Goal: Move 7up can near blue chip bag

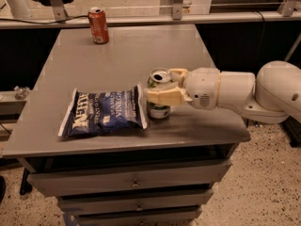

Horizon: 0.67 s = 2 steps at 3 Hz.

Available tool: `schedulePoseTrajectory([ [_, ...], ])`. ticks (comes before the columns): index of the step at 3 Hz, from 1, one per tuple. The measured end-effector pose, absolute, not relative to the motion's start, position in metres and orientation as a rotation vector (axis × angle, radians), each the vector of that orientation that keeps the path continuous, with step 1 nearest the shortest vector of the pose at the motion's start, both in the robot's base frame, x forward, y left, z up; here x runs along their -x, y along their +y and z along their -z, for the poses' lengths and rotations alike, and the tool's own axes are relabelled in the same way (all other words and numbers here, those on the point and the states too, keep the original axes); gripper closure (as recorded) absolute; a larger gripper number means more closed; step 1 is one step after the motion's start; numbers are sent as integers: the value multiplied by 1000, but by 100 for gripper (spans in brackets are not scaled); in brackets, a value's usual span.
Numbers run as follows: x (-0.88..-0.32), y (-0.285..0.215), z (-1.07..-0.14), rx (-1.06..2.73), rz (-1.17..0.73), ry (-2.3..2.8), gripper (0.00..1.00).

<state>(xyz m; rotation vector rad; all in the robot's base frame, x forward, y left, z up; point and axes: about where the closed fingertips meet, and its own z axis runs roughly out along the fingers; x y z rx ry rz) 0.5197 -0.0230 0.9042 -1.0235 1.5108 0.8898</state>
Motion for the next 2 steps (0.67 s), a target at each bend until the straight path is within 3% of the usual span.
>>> schedulePoseTrajectory([
  [2, -513, -14, -901, 1059, -924, 1497, 12],
])
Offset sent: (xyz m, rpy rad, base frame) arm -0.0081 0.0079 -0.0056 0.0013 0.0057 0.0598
